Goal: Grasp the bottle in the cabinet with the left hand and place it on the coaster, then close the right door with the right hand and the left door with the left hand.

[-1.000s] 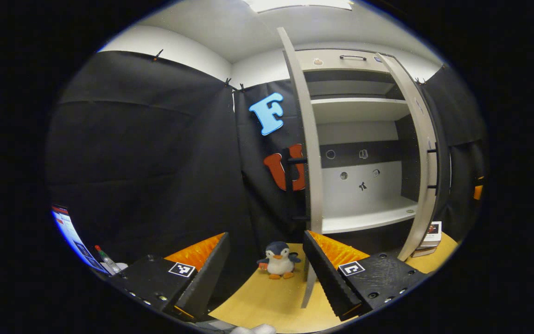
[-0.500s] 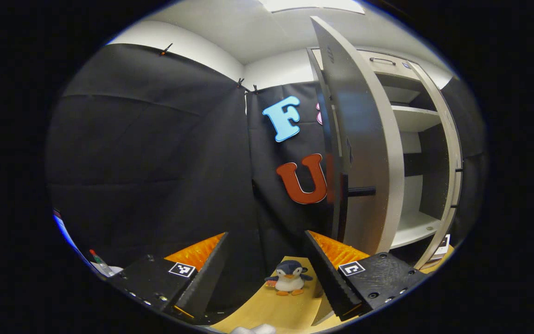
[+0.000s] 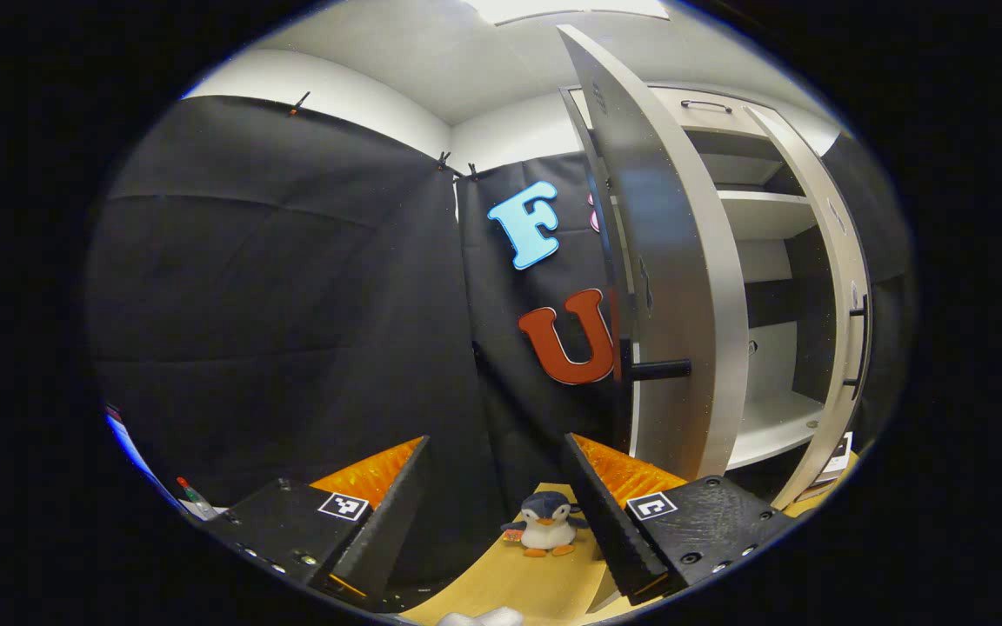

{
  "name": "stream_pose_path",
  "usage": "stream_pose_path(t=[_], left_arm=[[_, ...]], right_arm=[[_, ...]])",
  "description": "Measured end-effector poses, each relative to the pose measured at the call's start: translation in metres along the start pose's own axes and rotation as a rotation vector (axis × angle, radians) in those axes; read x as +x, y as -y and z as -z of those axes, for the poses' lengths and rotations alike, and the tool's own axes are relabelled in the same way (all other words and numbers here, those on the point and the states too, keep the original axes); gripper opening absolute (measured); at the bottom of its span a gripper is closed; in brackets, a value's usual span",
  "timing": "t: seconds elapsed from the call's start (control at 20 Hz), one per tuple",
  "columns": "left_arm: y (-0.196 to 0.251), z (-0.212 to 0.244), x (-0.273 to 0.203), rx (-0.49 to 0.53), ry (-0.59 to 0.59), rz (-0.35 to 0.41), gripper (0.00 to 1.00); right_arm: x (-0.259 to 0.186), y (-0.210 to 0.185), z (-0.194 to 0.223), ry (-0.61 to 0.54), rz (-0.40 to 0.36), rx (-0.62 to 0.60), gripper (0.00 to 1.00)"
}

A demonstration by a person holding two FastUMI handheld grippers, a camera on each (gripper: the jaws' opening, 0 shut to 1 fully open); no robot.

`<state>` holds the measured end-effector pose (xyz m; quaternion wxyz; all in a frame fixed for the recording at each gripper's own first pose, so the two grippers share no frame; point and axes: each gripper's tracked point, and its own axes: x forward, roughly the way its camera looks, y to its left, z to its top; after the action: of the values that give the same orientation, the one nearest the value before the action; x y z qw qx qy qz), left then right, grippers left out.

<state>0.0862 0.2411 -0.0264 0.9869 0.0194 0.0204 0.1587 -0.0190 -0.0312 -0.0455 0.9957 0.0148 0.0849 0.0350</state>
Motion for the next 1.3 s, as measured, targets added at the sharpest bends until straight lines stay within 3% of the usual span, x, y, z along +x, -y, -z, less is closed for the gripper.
stream_pose_path(t=[0.15,0.2,0.25,0.35,0.4,0.75,1.0,1.3], left_arm=[[0.0,-0.003,-0.002,0.027,0.003,-0.025,0.89],[0.002,-0.004,-0.003,0.039,0.005,-0.033,0.84],[0.003,-0.003,-0.004,0.039,0.004,-0.038,0.88],[0.008,-0.004,-0.005,0.039,0.004,-0.027,0.84],[0.012,-0.003,-0.007,0.036,0.001,-0.022,0.88],[0.041,-0.004,-0.021,0.026,0.001,-0.024,0.88],[0.073,-0.009,-0.027,0.027,0.013,0.02,0.87],[0.134,-0.016,-0.024,0.021,0.026,0.13,0.84]], right_arm=[[0.003,0.004,-0.001,-0.001,-0.015,-0.004,0.81],[0.004,0.006,-0.003,0.0,-0.018,-0.007,0.81],[0.005,0.008,-0.003,0.002,-0.021,-0.006,0.81],[0.007,0.009,-0.003,0.0,-0.034,0.0,0.81],[0.009,0.01,-0.003,-0.003,-0.041,0.001,0.81],[0.015,0.025,-0.007,-0.009,-0.057,-0.008,0.81],[0.017,0.03,-0.005,-0.022,-0.068,-0.012,0.81],[0.015,0.035,-0.009,-0.02,-0.066,-0.018,0.81]])
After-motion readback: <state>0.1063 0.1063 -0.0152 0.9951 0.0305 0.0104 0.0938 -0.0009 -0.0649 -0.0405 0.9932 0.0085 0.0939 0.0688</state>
